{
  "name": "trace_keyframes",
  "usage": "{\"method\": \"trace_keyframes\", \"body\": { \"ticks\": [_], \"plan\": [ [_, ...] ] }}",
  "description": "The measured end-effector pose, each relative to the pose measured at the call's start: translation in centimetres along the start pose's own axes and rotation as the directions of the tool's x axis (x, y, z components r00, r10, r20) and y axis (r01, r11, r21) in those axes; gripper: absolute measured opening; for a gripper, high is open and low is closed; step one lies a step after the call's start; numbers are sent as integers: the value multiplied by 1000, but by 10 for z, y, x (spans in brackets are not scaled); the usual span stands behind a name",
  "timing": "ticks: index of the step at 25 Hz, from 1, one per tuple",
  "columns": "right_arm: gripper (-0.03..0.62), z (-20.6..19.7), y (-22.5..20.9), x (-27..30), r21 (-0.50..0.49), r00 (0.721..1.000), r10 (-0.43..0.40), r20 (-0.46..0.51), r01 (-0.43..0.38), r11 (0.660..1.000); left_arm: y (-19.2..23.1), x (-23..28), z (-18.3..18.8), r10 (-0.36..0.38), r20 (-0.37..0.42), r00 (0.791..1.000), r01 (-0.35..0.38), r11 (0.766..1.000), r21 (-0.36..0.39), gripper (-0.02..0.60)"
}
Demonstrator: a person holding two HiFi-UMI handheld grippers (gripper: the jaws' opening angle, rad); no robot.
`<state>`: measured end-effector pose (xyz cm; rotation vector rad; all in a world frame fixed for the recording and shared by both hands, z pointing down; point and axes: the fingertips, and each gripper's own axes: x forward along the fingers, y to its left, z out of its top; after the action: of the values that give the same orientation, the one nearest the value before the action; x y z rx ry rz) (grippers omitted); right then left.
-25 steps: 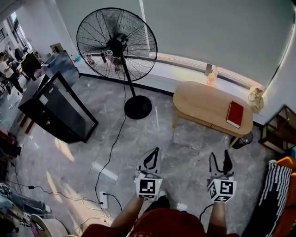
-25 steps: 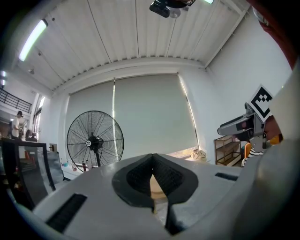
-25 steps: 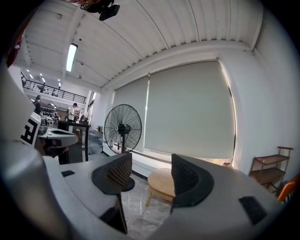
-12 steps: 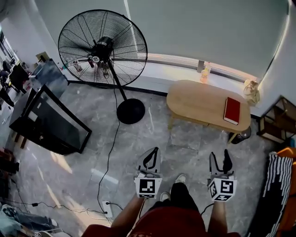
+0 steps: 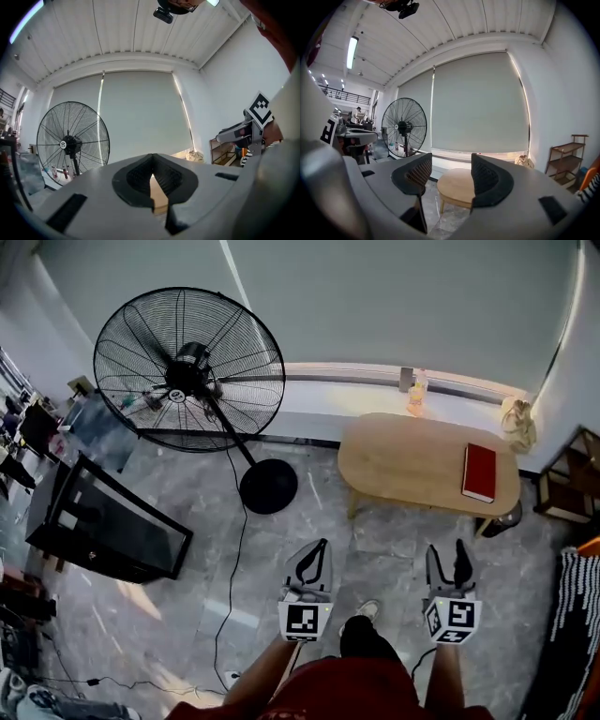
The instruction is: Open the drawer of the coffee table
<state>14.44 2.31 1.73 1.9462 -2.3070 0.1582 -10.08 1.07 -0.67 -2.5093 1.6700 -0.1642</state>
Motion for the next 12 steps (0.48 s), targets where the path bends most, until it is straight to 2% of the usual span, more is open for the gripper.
{"method": "trace_keyframes", "body": {
  "ticks": [4, 12],
  "plan": [
    [252, 2, -20, 37, 20, 1000, -28, -5, 28, 999, 6, 50, 4, -25, 20, 999, 26, 1000, -18, 8],
    [252, -2, -76, 85, 68, 993, -120, -20, 121, 990, -7, 140, 5, -111, 45, 993, 111, 994, -4, 8]
  ]
}}
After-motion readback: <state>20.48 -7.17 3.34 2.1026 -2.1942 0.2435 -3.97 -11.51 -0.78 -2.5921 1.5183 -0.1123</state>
